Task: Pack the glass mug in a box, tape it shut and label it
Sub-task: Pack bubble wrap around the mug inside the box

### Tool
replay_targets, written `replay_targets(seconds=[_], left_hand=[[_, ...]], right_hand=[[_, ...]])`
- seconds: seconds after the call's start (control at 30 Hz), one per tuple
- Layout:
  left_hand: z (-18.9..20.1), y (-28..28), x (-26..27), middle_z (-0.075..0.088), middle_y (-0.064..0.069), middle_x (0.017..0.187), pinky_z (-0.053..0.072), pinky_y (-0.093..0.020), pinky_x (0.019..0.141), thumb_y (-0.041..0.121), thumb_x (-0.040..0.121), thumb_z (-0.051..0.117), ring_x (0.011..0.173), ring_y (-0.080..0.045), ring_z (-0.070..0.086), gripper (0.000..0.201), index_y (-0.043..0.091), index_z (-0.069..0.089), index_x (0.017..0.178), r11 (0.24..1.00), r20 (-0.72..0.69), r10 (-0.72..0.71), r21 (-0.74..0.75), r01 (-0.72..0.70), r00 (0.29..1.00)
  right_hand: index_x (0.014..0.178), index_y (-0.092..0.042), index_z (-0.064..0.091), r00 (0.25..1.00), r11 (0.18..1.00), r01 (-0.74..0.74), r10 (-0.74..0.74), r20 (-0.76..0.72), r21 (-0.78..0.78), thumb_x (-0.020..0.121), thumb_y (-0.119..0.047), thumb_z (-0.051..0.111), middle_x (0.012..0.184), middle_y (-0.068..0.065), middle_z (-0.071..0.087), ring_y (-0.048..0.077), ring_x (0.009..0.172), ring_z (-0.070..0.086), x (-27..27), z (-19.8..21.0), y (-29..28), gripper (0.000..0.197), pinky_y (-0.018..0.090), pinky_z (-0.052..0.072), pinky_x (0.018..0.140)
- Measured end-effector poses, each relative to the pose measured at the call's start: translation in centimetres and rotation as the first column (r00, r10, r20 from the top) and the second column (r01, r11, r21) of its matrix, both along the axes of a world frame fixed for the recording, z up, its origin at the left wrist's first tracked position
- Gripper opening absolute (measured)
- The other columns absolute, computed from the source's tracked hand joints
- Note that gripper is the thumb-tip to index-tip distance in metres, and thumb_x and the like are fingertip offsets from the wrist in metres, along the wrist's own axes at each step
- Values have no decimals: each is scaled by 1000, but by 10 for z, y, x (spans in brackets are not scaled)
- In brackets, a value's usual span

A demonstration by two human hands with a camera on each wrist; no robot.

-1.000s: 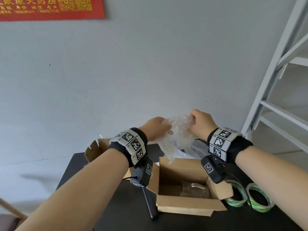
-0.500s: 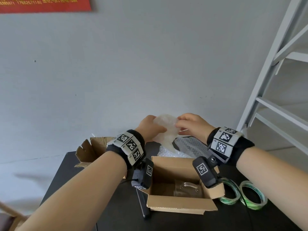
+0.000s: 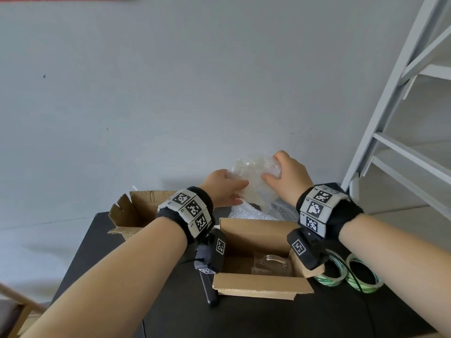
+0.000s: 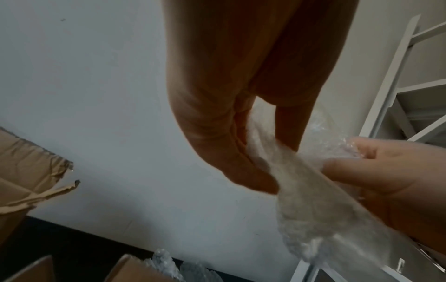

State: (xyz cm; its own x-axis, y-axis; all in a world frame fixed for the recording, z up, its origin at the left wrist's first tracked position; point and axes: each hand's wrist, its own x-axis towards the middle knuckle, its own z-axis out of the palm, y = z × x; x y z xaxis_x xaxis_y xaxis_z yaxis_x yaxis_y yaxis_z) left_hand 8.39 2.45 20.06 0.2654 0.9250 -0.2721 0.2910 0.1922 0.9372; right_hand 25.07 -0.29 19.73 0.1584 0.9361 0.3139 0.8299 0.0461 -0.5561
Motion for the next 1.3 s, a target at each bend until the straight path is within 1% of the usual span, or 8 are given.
replay_targets(seconds=[0.13, 0.3, 0.5, 0.67, 0.83, 1.0, 1.13, 1.3], left_hand=[[1, -9, 4, 61, -19, 105, 59, -32, 66, 10, 96, 52, 82, -27, 66, 28, -2, 48, 120, 989, 187, 30, -150, -1, 982], [1, -15, 0, 55, -21, 116, 54, -39, 81, 22, 96, 51, 79, -28, 66, 37, 4, 38, 126, 963, 275, 7, -261, 67, 961], [-7, -20, -14, 48, -22, 137, 52, -36, 88, 62, 90, 39, 103, -25, 65, 82, 9, 17, 148, 934, 204, -169, -278, 223, 964], [-14, -21, -35, 70, -6, 98, 49, -35, 89, 51, 99, 26, 92, -19, 68, 44, 20, 57, 96, 992, -31, -82, -100, 79, 996], [-53, -22, -57, 62, 5, 90, 48, -33, 82, 31, 90, 54, 87, -16, 61, 7, 26, 58, 86, 897, -670, -193, 175, 405, 717], [-68, -38, -59, 50, -5, 129, 41, -38, 100, 40, 86, 60, 124, -24, 44, 35, 18, 62, 112, 823, -813, -273, 80, 562, 515], [-85, -42, -63, 16, -3, 155, 36, -44, 109, 44, 75, 73, 138, -28, 28, 77, 23, 40, 140, 852, -855, -262, 13, 523, 447], [-106, -46, -66, 9, -2, 156, 35, -48, 109, 49, 66, 79, 140, -29, 24, 100, 23, 24, 146, 857, -873, -233, 23, 515, 428]], right_hand=[[108, -7, 47, 993, 997, -36, 29, 115, 63, 86, -32, 63, 100, 3, 31, 21, 85, 42, -10, -9, -7, 37, 26, 37, 74], [93, -15, 43, 981, 979, -134, 153, 122, -153, 75, -61, 61, 97, 2, 43, 19, 93, 45, -20, -16, -15, 52, 26, 34, 73], [129, -18, 35, 968, 968, -143, 180, 175, -204, 80, -41, 65, 93, 5, 58, 22, 82, 57, -25, -3, -26, 62, 36, 49, 70], [112, -18, 45, 963, 934, -261, 270, 3, -245, 82, -15, 62, 77, 4, 55, 25, 70, 58, -28, 4, -27, 35, 31, 47, 61], [101, -21, 48, 888, 813, -371, 452, 86, -450, 82, -11, 61, 90, -1, 53, 7, 68, 51, -42, -16, -30, 25, 16, 38, 49], [111, -11, 53, 835, 744, -398, 536, 123, -536, 86, -10, 57, 99, 5, 56, 17, 87, 51, -58, -37, -28, 26, 23, 38, 70], [99, -13, 41, 791, 776, -282, 521, 320, -564, 87, -8, 51, 74, -1, 46, 16, 67, 47, -65, -58, -20, 17, 26, 34, 55], [91, -10, 55, 512, 698, -321, 696, 504, -640, 97, -19, 39, 72, 4, 46, 19, 70, 45, -79, -76, -6, 20, 24, 26, 50]])
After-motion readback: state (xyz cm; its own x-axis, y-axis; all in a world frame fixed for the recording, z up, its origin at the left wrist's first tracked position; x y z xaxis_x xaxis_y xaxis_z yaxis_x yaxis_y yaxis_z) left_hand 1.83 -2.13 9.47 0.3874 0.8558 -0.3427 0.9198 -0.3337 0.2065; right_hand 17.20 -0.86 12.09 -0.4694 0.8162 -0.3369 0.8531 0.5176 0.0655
